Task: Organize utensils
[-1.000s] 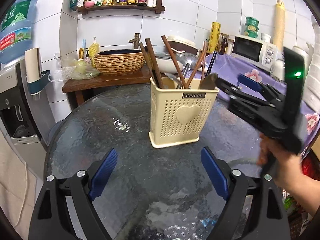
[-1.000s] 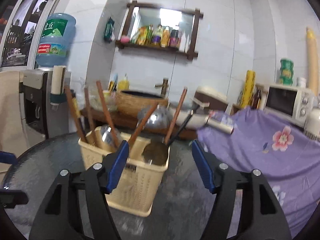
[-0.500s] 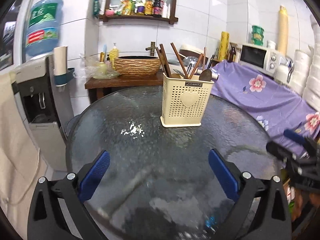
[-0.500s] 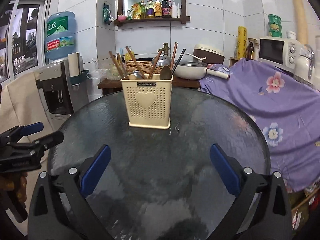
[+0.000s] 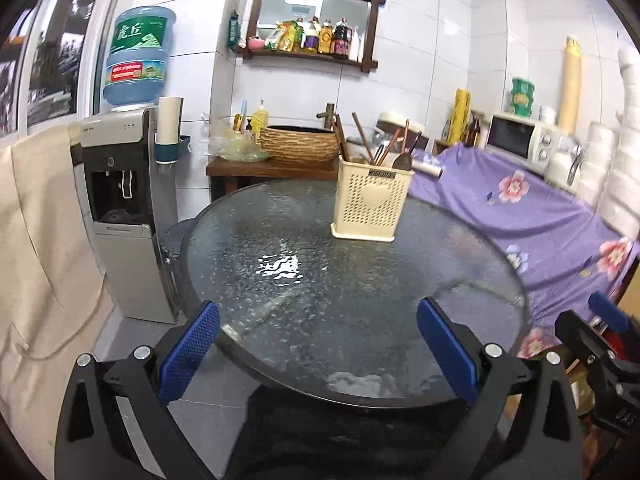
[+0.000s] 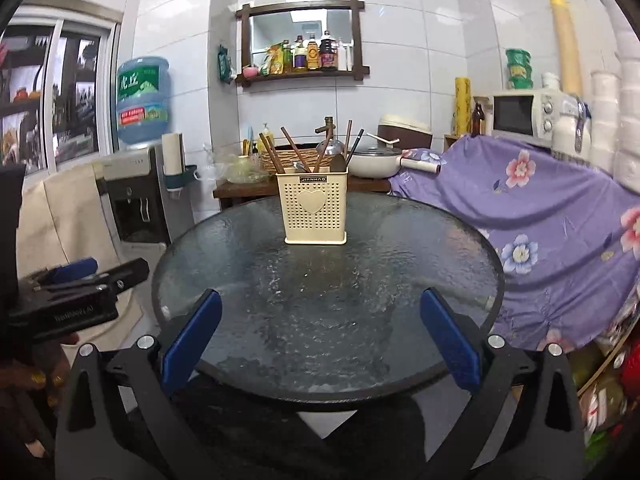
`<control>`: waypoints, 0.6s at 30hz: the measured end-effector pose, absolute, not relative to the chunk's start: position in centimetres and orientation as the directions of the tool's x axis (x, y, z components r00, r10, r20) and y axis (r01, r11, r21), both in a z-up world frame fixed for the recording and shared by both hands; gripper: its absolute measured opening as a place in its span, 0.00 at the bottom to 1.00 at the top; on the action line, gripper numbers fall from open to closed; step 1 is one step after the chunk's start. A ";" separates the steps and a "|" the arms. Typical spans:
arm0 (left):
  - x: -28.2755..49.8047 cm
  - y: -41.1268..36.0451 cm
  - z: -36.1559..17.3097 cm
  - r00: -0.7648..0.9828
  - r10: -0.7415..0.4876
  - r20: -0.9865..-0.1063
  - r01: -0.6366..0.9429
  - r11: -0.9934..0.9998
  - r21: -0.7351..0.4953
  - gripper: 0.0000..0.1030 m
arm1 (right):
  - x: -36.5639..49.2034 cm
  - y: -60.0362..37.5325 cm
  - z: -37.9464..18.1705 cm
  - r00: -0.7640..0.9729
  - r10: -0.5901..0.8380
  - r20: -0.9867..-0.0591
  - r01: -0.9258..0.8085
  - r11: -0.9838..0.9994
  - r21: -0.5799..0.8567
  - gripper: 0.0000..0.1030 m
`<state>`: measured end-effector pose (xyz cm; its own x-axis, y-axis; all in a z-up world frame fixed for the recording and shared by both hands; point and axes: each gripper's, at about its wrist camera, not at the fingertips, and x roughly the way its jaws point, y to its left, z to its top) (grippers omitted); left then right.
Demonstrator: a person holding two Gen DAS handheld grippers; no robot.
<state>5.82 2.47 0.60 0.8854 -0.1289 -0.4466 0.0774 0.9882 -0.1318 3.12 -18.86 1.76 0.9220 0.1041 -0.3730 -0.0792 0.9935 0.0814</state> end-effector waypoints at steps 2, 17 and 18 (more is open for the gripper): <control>5.1 2.2 0.8 0.894 -0.137 -0.426 0.091 0.988 -0.126 0.94 | 1.9 -19.0 2.3 0.938 0.103 -0.332 -0.071 0.992 0.105 0.95; 2.5 2.2 1.3 0.933 -0.061 -0.356 0.048 0.998 -0.046 0.94 | -0.1 -18.3 3.1 0.939 0.080 -0.333 -0.069 0.997 0.045 0.95; 2.5 2.2 1.3 0.933 -0.061 -0.355 0.048 0.998 -0.046 0.94 | 0.0 -18.3 3.0 0.938 0.081 -0.336 -0.072 0.997 0.041 0.95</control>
<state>2.47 2.17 1.35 0.9329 -0.0612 -0.3548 0.0478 0.9978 -0.0464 -0.01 -18.26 3.01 0.9384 0.0814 -0.3357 -0.0716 0.9966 0.0415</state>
